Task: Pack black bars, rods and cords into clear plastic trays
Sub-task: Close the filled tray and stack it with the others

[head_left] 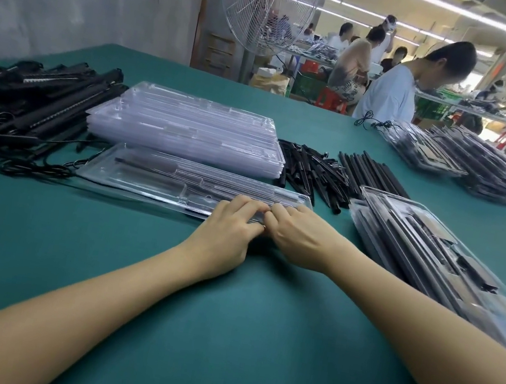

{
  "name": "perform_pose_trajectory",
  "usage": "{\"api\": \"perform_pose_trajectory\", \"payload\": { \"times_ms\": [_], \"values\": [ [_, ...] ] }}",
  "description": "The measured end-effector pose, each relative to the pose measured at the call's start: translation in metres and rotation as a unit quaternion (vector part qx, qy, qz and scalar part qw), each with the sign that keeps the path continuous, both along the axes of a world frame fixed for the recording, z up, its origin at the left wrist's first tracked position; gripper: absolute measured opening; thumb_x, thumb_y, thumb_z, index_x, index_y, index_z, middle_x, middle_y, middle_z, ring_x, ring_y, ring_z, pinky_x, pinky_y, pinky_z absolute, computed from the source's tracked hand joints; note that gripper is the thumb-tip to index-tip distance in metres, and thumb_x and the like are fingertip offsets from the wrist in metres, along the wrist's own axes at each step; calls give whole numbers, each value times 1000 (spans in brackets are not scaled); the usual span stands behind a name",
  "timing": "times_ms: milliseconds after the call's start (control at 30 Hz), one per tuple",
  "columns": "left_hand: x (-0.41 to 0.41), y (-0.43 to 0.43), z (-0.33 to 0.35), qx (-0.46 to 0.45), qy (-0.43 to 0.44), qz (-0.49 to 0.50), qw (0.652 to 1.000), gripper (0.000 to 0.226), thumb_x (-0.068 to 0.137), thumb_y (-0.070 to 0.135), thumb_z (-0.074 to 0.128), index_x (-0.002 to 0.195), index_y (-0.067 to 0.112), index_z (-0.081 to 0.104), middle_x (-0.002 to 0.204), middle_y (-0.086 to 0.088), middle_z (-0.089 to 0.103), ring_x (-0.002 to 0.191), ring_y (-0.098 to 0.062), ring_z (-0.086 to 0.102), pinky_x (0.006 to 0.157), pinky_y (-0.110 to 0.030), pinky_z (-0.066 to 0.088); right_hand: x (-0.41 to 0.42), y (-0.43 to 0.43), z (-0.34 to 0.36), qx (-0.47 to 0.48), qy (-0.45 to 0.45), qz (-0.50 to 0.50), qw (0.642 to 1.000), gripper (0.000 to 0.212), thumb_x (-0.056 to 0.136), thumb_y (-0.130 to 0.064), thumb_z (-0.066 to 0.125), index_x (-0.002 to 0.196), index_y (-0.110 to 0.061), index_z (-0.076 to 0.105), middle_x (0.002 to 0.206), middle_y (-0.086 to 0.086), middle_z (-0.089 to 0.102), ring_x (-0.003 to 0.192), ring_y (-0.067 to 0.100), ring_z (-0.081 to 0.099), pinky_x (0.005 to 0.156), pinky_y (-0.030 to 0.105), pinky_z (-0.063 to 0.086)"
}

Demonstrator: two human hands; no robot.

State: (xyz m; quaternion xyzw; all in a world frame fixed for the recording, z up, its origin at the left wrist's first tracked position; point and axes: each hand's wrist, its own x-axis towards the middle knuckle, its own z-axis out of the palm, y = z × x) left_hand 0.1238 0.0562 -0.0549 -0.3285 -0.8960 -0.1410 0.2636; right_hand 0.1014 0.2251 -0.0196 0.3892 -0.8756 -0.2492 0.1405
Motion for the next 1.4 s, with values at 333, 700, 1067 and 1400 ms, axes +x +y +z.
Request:
{"api": "perform_pose_trajectory", "payload": {
  "times_ms": [333,700,1067,1400],
  "values": [
    [4,3,4,-11,-15,-5,1000,32,72,-7,34,82,-9,64,117,-27,59,104,-42,57,79,-51,51,-9,2,4,-13,-75,26,997,23,94,-6,29,107,-3,48,108,16,49,90,32,54,77,44,43],
    [8,6,6,-77,4,-13,997,34,71,-6,33,80,-9,65,123,-32,56,97,-41,61,74,-47,54,-5,3,5,-45,-96,23,994,20,94,-5,33,103,-1,50,105,19,50,87,35,57,74,46,46],
    [2,6,1,-172,-57,45,982,55,87,4,27,141,10,37,158,-14,-5,127,-23,26,103,-37,29,-7,12,2,-114,-57,-29,991,29,99,-23,42,121,-4,45,112,12,47,101,29,51,72,39,44],
    [-3,6,-2,-127,-71,37,989,48,86,3,31,131,7,47,158,-8,7,126,-24,29,105,-37,26,1,7,16,-15,80,109,991,9,69,-6,72,73,-8,64,65,4,59,51,19,57,32,25,40]
  ]
}}
